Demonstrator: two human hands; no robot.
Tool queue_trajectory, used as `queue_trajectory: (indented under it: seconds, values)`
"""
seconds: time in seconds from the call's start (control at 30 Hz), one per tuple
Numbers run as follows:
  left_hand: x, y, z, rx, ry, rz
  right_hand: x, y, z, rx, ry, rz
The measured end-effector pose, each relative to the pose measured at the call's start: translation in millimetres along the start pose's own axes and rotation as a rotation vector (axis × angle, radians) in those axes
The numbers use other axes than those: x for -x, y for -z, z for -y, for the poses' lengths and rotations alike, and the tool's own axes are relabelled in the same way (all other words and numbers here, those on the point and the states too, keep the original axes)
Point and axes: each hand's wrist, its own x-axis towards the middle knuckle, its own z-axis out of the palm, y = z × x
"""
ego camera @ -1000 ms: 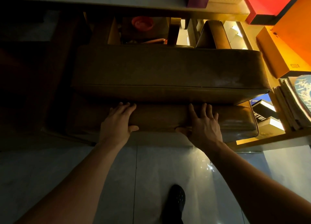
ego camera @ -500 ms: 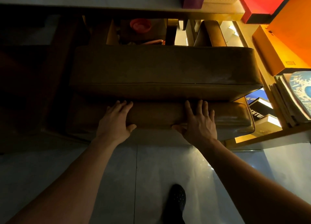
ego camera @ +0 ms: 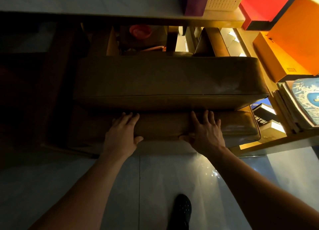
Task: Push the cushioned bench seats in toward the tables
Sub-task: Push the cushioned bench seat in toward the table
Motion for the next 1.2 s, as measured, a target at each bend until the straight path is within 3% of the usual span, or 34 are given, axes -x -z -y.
queue_trajectory:
  seconds: [0.4,0.63,0.87,1.2]
  values:
    - [-7,7,-7,-0.010,0.067,0.062,0,7,1,0.014,-0.004,0.062]
    - [1,30,-7,-0.037,0.043,0.245,2,32,2,-0.046,-0.032,0.227]
    - [34,55,-8,-0.081,-0.007,0.227,22,68,30,-0.164,0.030,0.248]
    - [74,111,41,-0.005,-0.044,0.202,75,113,90,-0.100,0.025,0.270]
